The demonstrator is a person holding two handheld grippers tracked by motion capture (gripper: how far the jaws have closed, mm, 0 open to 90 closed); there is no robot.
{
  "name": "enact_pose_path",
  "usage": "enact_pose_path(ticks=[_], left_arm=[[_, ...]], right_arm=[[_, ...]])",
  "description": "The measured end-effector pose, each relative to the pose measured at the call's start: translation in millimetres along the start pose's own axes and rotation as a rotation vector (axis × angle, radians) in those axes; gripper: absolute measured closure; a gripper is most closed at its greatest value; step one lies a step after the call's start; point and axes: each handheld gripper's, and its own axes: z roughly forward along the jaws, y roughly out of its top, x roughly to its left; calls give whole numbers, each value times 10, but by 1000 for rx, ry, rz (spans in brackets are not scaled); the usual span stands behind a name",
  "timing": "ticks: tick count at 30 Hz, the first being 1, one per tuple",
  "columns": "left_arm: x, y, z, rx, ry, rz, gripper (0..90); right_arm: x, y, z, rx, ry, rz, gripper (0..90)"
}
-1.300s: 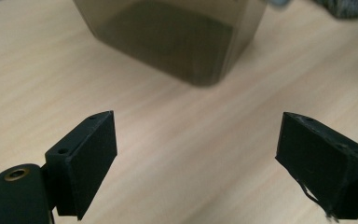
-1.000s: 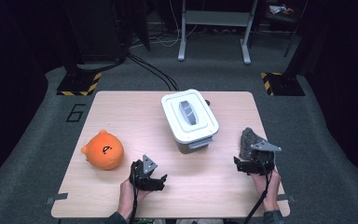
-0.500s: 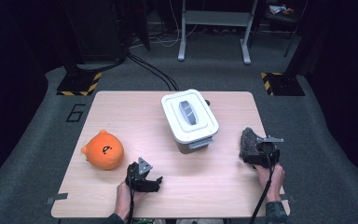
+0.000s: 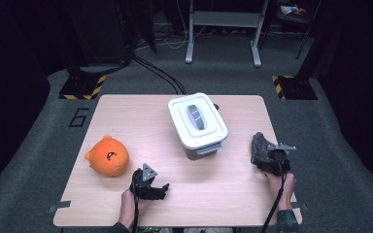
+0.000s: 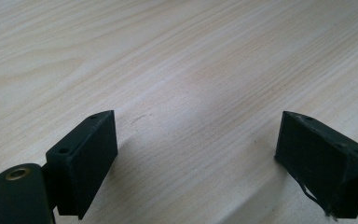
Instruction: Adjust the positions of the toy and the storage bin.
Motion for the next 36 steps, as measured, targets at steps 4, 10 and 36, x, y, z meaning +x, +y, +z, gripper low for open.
enact_pose_path(ticks=[4, 10, 36], left_arm=[[1, -2, -2, -1, -1, 1, 124], [7, -3, -2, 0, -7, 4, 124], [8, -2, -4, 2, -8, 11, 124]], right_arm=[[-19, -11, -5, -26, 15, -4, 602], [-35, -47, -30, -55, 50, -7, 695], [908, -430, -556, -47, 320, -202, 690]])
